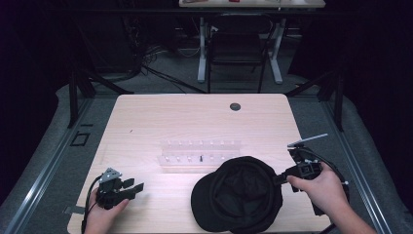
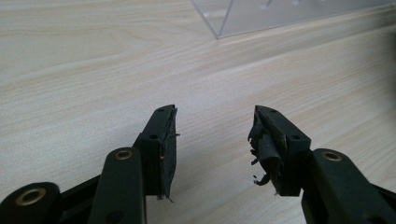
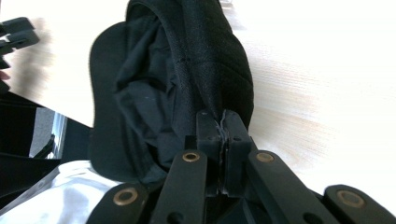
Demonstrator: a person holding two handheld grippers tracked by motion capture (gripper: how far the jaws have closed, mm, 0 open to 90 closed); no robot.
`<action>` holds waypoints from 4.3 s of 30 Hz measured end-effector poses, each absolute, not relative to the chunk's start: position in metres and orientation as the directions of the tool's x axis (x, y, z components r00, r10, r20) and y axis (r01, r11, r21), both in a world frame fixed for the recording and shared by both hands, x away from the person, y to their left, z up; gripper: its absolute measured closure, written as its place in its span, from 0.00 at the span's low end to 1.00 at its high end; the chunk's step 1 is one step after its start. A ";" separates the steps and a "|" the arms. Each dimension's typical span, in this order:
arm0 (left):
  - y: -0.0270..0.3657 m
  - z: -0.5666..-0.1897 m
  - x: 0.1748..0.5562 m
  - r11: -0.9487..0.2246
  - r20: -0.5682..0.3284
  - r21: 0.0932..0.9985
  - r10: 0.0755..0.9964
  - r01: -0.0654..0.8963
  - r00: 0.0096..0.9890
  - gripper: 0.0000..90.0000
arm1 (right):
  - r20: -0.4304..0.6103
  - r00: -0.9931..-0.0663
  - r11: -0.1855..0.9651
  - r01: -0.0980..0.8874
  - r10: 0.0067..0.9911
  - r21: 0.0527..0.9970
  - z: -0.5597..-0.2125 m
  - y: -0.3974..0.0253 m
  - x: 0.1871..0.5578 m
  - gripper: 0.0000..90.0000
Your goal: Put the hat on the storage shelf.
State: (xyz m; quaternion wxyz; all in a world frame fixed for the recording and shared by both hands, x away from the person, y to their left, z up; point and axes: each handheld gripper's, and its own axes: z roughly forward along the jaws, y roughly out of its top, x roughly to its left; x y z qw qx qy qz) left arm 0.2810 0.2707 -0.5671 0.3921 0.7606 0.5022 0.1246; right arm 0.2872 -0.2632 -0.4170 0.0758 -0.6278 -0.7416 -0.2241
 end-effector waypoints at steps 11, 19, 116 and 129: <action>0.269 -0.568 0.281 -0.197 -0.204 0.719 0.857 0.666 0.473 0.56 | 0.456 -0.216 0.117 0.965 0.863 0.234 -0.392 -0.258 0.288 0.98; 0.269 -0.568 0.281 -0.196 -0.204 0.718 0.858 0.668 0.471 0.56 | 0.542 -0.224 0.102 0.964 0.810 0.246 -0.376 -0.257 0.288 0.98; 0.194 -0.536 0.278 -0.250 -0.193 0.820 0.727 0.516 0.659 0.60 | 0.754 -0.283 -0.158 0.877 0.592 0.453 -0.303 -0.221 0.363 0.98; 0.135 -0.508 0.284 -0.343 -0.109 0.850 0.627 0.399 0.771 0.61 | 0.751 -0.292 -0.163 0.869 0.593 0.467 -0.297 -0.217 0.366 0.98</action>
